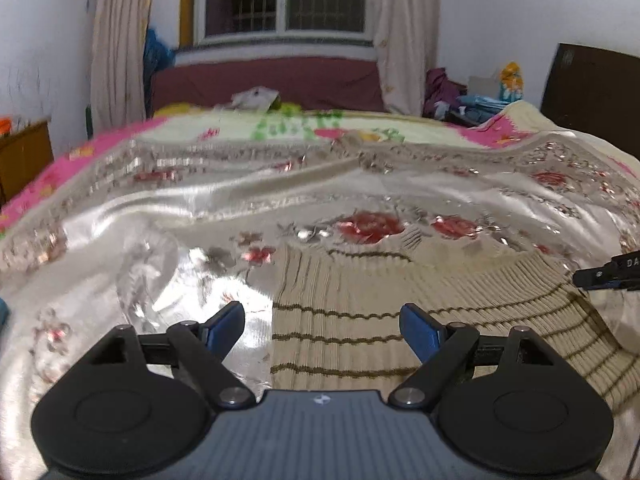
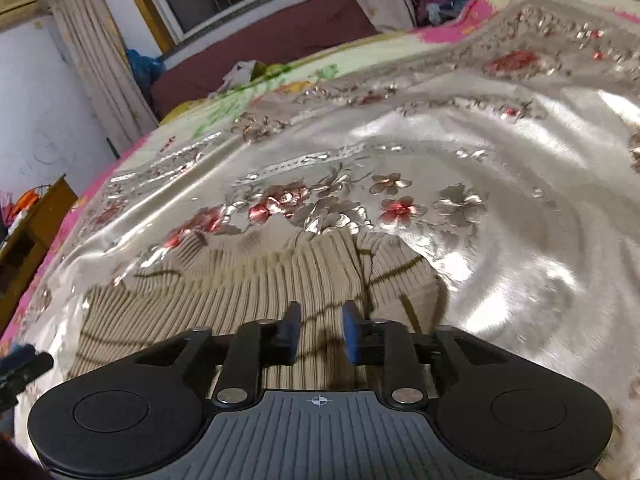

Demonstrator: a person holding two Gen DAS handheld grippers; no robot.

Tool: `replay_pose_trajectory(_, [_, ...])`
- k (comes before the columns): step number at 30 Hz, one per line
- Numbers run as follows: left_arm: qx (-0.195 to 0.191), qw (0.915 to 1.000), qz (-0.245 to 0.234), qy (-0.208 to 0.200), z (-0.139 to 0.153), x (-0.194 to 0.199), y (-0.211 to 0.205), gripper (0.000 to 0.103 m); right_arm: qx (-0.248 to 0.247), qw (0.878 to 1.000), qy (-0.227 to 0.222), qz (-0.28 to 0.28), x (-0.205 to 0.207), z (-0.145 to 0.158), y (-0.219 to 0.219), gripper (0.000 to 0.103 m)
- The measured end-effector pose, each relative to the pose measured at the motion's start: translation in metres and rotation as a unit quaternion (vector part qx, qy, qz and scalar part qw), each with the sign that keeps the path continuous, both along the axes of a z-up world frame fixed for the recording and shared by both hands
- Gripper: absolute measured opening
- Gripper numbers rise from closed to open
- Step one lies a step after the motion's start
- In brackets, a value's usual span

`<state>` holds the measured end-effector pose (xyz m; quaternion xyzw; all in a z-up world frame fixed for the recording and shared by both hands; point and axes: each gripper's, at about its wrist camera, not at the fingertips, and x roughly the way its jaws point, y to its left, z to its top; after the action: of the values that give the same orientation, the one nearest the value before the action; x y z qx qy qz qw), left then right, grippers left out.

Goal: Fold small clothes

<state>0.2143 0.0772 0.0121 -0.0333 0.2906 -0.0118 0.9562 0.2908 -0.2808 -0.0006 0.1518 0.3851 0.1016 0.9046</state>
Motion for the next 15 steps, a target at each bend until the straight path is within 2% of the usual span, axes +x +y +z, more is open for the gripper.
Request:
replay_pose_trajectory(3, [-0.02,0.9997,0.004,0.017,-0.007,0.013,0.004,0.089,-0.002,1.0,0.02,0.0,0.016,-0.009,0.004,0.029])
replay_pose_trajectory(5, [-0.016,0.9996,0.002,0.021,-0.009,0.019,0.002,0.089,-0.009,0.999,0.033,-0.005,0.021,-0.014,0.006,0.026])
replay_pose_trajectory(6, [-0.013,0.9997,0.0,0.023,-0.01,0.021,0.001,0.089,-0.008,0.999,0.033,-0.009,0.02,-0.014,0.006,0.016])
replay_pose_trajectory(8, [-0.006,0.9997,-0.006,0.024,-0.011,0.024,-0.003,0.089,0.011,1.0,0.028,-0.006,0.015,-0.01,0.003,0.002])
replay_pose_trajectory(9, [-0.004,0.9997,-0.007,0.023,-0.011,0.025,-0.004,0.089,0.027,0.999,0.024,-0.002,0.011,-0.007,0.0,0.0])
replay_pose_trajectory(13, [-0.017,0.9995,-0.004,0.025,-0.012,0.029,0.0,0.089,0.022,1.0,0.003,-0.01,0.004,0.006,-0.009,0.001])
replay_pose_trajectory(14, [-0.021,0.9994,-0.003,0.027,-0.012,0.03,0.001,0.089,0.014,1.0,0.003,-0.013,0.006,0.007,-0.011,0.011])
replay_pose_trajectory(15, [-0.023,0.9993,-0.001,0.028,-0.012,0.03,0.002,0.089,0.014,1.0,0.01,-0.015,0.008,0.005,-0.012,0.011])
